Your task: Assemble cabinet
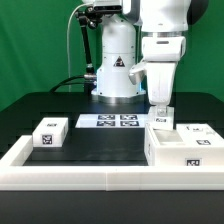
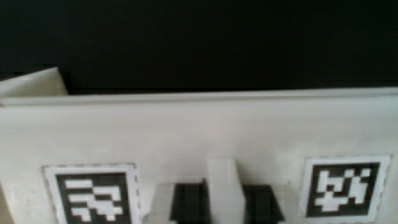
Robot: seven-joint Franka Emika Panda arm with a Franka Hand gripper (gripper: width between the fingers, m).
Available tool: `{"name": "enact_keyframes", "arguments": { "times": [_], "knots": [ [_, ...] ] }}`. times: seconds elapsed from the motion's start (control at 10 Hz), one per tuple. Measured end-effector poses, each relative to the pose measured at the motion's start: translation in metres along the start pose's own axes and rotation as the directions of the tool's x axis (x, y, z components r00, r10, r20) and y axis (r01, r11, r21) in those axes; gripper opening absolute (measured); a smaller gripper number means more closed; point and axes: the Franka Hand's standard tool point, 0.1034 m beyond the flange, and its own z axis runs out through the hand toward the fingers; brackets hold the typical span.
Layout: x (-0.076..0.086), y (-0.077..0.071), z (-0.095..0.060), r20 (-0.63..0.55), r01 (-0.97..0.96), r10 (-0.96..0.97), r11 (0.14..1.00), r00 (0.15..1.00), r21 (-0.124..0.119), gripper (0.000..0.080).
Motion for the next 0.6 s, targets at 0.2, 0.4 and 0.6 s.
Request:
{"name": "enact_keyframes", "arguments": {
  "times": [0.2,0.4,0.6],
  "knots": [
    [0.0020,0.0042,-0.0003,-0.003,0.001,-0.001,1.000,1.000,-0.004,0.0072],
    [0.0031,0.0070,-0.0003,-0.005,0.000,0.000,1.000,1.000,-0.006,0.0072],
    [0.0045,0.0105,-0.0005,-0.007,0.003,-0.003,1.000,1.000,-0.009,0.0072]
  ]
}}
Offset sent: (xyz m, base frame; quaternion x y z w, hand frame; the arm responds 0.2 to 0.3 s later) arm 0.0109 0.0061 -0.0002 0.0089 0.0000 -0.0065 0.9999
